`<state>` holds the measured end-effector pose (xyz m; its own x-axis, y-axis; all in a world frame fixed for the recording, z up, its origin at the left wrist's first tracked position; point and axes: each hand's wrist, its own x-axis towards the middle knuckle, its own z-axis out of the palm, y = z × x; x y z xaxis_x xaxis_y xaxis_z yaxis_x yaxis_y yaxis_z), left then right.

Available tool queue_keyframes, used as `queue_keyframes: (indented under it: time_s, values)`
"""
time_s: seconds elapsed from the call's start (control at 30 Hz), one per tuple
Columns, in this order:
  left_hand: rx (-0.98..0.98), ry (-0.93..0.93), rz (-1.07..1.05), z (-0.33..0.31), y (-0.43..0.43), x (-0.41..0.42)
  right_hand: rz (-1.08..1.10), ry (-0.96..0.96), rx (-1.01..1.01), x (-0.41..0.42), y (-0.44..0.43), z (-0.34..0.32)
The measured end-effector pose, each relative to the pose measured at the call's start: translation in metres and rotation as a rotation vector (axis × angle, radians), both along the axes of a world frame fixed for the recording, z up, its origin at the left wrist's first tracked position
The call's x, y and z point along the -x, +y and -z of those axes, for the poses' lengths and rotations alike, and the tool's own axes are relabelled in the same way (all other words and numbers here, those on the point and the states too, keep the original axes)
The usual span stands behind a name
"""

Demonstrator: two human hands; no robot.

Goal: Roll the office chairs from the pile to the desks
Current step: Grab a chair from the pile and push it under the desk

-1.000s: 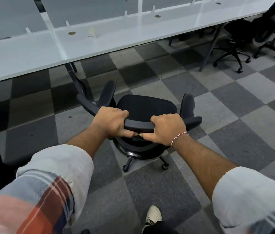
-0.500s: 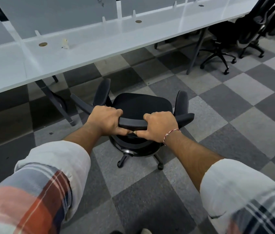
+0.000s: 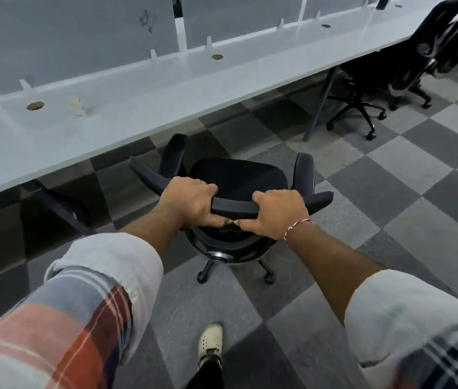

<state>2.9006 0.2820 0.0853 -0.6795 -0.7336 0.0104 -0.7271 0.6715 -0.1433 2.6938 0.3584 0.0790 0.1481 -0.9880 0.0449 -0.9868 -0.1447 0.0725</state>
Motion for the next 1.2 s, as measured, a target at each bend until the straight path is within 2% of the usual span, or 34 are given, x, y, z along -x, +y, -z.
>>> queue_keyframes:
  time_s: [0.2,0.5,0.7,1.07,1.2]
  values:
    - [-0.005,-0.030,0.097,-0.004,-0.094,0.038,0.085,-0.019,-0.013,0.029,-0.076,-0.001]
    - [-0.024,0.000,0.158,-0.004,-0.196,0.110,0.100,-0.002,0.120,0.094,-0.161,0.006]
    - [-0.004,0.017,0.165,0.000,-0.241,0.185,0.102,0.001,0.188,0.172,-0.206,0.011]
    - [0.027,0.038,0.079,0.001,-0.315,0.356,0.041,0.020,0.145,0.354,-0.302,0.010]
    - [0.032,0.037,0.076,-0.001,-0.341,0.397,0.017,0.004,0.153,0.396,-0.332,0.010]
